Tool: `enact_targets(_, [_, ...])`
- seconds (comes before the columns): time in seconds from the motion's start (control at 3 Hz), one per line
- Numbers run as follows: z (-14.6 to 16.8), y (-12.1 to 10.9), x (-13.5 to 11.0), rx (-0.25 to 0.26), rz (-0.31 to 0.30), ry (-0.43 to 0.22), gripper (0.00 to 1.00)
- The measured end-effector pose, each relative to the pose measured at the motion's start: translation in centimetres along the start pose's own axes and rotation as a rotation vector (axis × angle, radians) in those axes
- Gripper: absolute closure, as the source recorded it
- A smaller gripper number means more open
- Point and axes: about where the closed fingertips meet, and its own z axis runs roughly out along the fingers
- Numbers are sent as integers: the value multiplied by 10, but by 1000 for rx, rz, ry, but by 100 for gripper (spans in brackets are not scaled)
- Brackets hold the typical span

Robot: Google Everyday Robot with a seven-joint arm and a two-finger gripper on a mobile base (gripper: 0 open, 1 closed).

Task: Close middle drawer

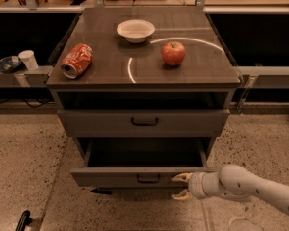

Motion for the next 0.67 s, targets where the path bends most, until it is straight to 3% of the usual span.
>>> enact_targets(0.33, [2, -2, 0, 3, 1, 0, 18])
enact_targets(0.67, [2, -2, 0, 3, 1, 0, 0])
